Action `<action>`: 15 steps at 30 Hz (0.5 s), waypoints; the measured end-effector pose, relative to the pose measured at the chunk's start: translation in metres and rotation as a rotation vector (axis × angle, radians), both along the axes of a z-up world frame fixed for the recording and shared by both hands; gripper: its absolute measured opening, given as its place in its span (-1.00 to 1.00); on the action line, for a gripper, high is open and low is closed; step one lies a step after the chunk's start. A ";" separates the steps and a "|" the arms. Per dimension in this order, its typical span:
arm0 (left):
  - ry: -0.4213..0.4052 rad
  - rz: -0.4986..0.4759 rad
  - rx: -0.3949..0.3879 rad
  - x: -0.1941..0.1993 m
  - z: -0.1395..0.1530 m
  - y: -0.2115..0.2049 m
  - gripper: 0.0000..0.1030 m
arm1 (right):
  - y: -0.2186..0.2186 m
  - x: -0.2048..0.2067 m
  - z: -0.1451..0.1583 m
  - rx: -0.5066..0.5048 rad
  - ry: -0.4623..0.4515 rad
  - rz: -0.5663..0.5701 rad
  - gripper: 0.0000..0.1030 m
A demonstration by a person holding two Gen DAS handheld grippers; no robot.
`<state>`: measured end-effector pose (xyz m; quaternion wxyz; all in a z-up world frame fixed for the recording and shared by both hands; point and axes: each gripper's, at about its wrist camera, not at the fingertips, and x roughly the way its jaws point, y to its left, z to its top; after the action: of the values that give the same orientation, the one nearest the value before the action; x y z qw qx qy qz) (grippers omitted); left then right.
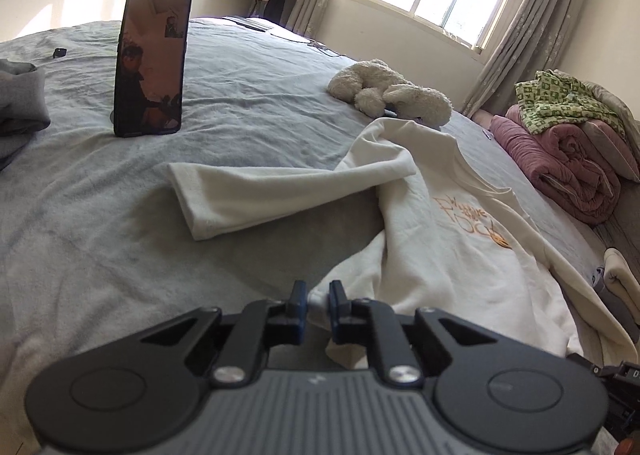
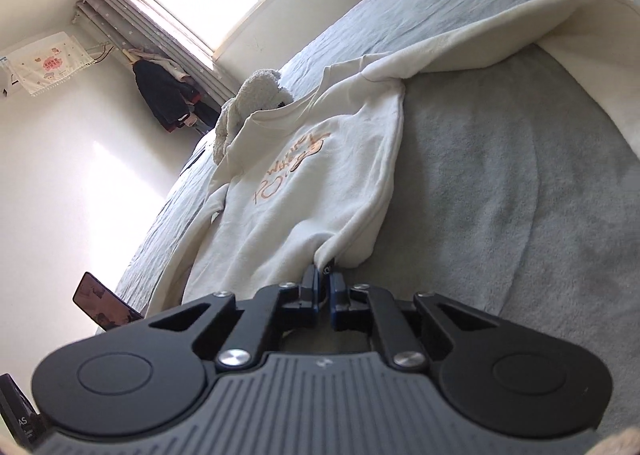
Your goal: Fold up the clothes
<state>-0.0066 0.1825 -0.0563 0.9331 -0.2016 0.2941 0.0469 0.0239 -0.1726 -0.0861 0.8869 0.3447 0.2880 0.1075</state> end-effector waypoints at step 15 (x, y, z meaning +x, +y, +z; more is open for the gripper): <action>0.041 -0.003 0.029 -0.030 0.013 0.001 -0.70 | -0.059 -0.024 0.051 -0.127 -0.084 -0.100 -0.71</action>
<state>-0.0362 0.1834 -0.0433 0.9297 -0.1865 0.3130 0.0541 -0.0004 -0.2315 -0.0349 0.9226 0.2969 0.2392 0.0591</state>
